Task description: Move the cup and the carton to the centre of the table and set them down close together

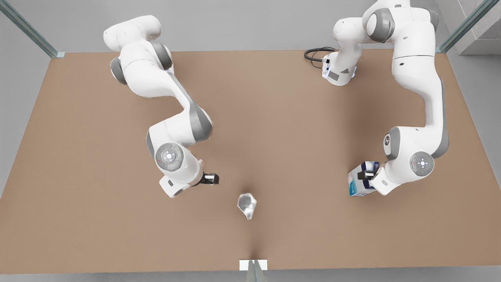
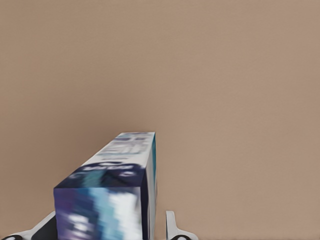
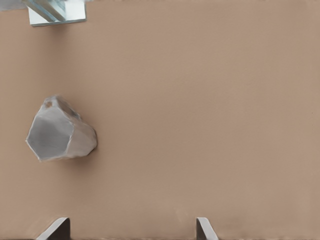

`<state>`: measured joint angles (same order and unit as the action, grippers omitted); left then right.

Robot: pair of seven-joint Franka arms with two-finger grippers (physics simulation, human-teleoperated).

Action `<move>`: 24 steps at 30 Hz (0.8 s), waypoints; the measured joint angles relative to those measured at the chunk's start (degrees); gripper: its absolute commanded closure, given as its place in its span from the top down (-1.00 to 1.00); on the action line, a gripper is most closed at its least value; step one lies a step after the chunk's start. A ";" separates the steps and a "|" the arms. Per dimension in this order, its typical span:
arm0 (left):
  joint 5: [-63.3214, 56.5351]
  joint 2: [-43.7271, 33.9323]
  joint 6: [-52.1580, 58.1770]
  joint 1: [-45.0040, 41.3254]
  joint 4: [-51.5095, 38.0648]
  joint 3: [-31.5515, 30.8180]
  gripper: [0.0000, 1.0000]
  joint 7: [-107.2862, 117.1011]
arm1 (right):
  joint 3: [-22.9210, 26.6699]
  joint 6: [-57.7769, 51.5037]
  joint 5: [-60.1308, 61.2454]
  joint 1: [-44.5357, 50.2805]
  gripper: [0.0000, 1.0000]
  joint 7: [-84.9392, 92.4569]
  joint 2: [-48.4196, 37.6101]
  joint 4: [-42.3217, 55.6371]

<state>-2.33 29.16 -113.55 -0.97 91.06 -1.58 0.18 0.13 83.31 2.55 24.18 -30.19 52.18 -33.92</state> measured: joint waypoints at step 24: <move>11.37 -4.32 -4.64 -28.91 -0.40 -6.68 0.07 90.18 | -6.37 -4.30 -3.08 -32.89 1.00 23.87 -39.73 -41.10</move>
<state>9.05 24.84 -118.19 -29.88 90.66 -8.26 90.35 -6.24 79.01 -0.53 -8.71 -6.32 12.44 -75.02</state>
